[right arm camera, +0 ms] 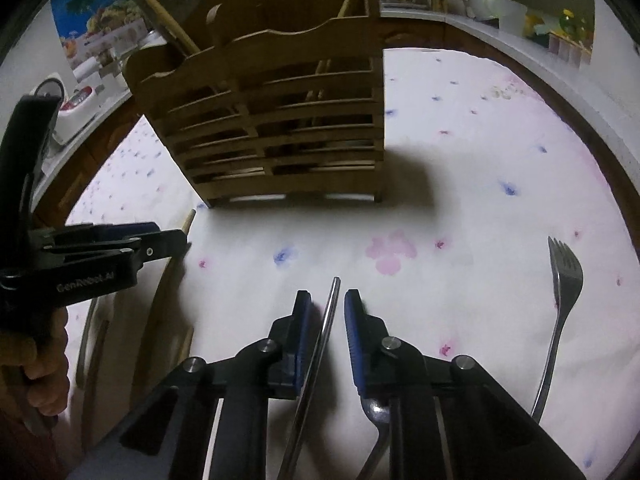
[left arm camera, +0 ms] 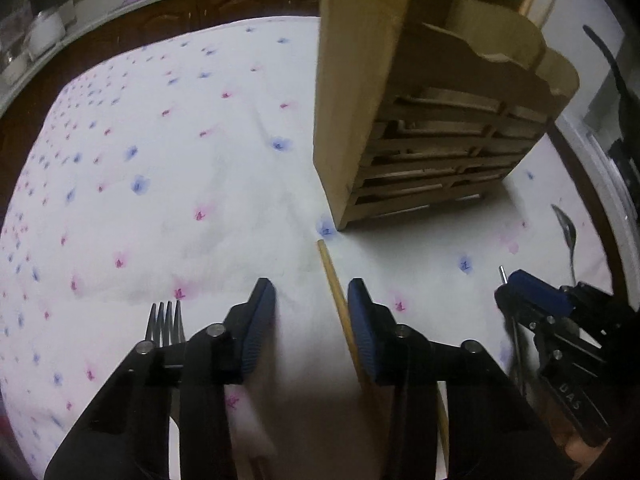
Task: Organize utensils
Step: 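Grasp a silver chopstick with the right gripper while the left grasps a wooden chopstick, then lift both held chopsticks and carry them toward the wooden holder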
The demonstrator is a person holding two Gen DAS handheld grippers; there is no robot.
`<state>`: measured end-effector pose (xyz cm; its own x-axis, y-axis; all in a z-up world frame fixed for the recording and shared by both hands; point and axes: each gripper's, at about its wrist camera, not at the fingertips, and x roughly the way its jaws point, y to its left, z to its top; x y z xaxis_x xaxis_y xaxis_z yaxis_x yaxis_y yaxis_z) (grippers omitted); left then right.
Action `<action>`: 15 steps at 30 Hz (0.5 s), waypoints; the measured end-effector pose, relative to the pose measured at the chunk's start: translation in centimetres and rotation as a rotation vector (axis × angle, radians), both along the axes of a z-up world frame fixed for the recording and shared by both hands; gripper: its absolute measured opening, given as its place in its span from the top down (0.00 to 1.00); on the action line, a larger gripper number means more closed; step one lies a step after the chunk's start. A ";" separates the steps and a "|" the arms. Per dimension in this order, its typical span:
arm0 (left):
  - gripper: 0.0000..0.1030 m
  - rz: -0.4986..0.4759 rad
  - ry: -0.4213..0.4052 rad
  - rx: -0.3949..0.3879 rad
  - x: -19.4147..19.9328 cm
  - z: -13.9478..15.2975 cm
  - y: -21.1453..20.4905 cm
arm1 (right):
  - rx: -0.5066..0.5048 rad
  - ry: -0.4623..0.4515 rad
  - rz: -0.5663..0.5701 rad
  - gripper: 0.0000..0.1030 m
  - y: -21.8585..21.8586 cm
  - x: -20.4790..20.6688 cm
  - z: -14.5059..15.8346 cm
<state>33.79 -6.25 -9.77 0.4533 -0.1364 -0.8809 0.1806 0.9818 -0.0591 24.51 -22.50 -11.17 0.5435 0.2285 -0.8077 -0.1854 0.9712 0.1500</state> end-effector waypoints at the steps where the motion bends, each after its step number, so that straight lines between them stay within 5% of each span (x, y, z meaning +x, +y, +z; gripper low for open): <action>1: 0.73 -0.007 -0.005 0.015 -0.1 -0.1 -0.3 | -0.016 -0.002 0.004 0.86 0.2 0.0 0.0; 4: 0.89 -0.035 -0.017 0.027 -0.2 -0.1 -1.0 | -0.047 -0.007 0.013 0.90 0.5 0.0 -0.1; 15: 0.95 -0.012 -0.027 -0.073 -1.2 1.2 1.0 | 0.059 -0.001 0.005 0.95 0.0 -0.5 0.8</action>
